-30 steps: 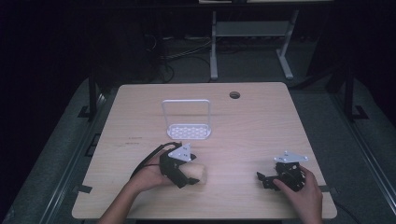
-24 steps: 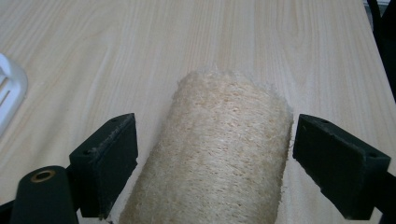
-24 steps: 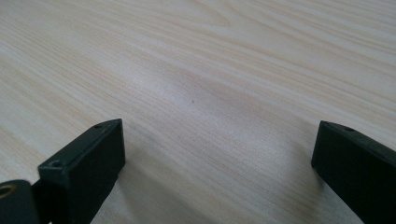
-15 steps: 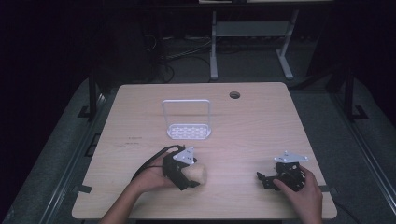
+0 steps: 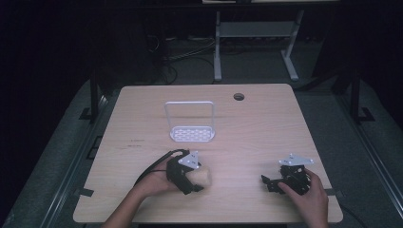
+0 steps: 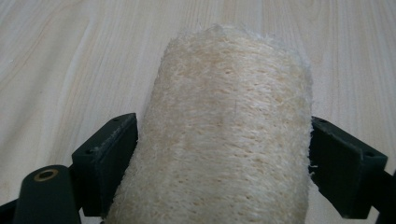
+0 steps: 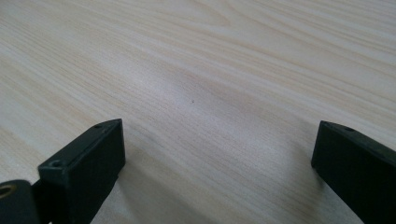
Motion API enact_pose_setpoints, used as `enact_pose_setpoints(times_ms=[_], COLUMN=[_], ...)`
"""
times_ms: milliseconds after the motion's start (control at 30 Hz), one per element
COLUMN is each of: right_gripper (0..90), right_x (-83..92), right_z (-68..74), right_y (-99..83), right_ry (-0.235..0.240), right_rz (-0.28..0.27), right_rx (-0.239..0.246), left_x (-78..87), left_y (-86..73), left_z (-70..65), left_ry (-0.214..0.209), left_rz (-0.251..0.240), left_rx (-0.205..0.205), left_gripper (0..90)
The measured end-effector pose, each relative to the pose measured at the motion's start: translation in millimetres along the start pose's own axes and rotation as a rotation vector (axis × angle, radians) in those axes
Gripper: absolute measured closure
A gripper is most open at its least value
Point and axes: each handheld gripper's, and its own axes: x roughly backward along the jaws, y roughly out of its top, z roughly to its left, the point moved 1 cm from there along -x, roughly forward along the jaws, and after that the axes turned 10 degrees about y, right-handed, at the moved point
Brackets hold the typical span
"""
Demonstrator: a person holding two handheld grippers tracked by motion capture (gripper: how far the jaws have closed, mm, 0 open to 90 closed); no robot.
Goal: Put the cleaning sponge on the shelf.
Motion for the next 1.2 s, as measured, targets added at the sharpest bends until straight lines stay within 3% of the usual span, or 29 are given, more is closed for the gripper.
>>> enact_pose_setpoints(times_ms=[267, 700, 1200], right_gripper=[2.6, 2.6, 2.6], right_x=[0.0, 0.0, 0.0], right_z=[0.0, 0.0, 0.0], right_y=[0.0, 0.0, 0.0], right_ry=[0.0, 0.0, 0.0], right_rz=[0.0, 0.0, 0.0], right_rx=[0.0, 0.0, 0.0], left_x=[2.6, 5.4, 20.7], left_y=[0.3, 0.6, 5.5], left_z=[0.7, 0.3, 7.1], left_ry=[0.001, -0.004, 0.047], left_rz=[-0.01, -0.024, -0.06], left_rx=[-0.001, 0.02, 0.067], left_gripper=[21.7, 24.0, 24.0])
